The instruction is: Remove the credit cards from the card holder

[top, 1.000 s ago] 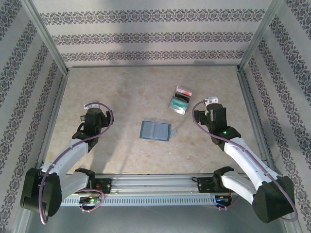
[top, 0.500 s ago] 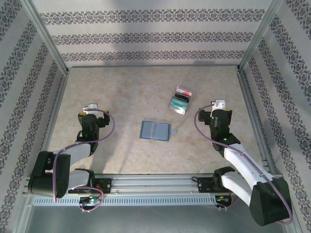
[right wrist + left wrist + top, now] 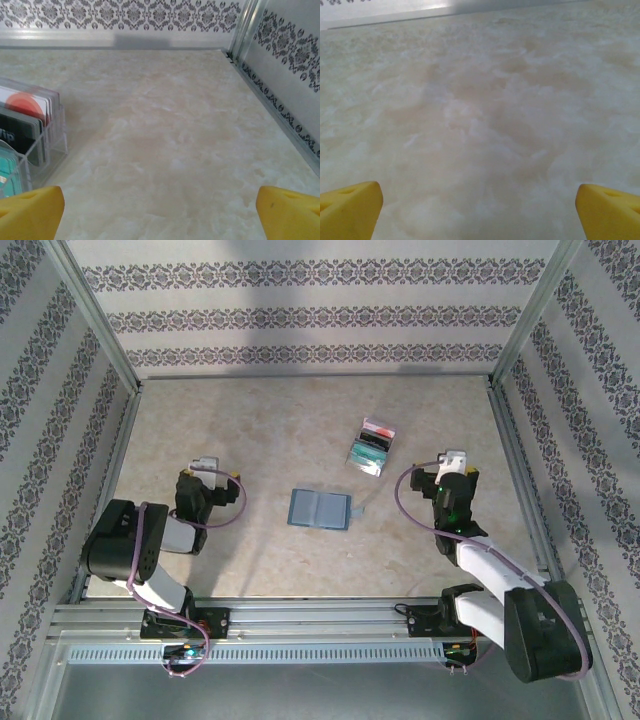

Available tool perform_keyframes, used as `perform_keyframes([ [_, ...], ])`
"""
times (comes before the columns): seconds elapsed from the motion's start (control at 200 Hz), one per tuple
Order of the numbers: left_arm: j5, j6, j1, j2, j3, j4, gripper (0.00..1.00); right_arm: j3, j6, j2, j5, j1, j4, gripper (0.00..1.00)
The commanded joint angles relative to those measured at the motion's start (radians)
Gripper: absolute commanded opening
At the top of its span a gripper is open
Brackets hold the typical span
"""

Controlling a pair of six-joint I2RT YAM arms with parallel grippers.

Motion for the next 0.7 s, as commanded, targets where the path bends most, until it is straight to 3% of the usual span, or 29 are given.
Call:
perform_keyframes([
  [0.0, 0.071, -0.038, 0.050, -0.012, 0.085, -0.099, 0.99, -0.033, -0.010, 0.052, -0.030, -0.018, 0.200, 0.98],
  [0.455, 0.056, -0.046, 0.056, -0.005, 0.080, -0.080, 0.99, -0.001, -0.034, 0.469, -0.108, -0.066, 0.601, 0.98],
  [0.695, 0.056, -0.046, 0.056, -0.006, 0.082, -0.082, 0.99, 0.077, 0.018, 0.444, -0.367, -0.169, 0.414, 0.98],
])
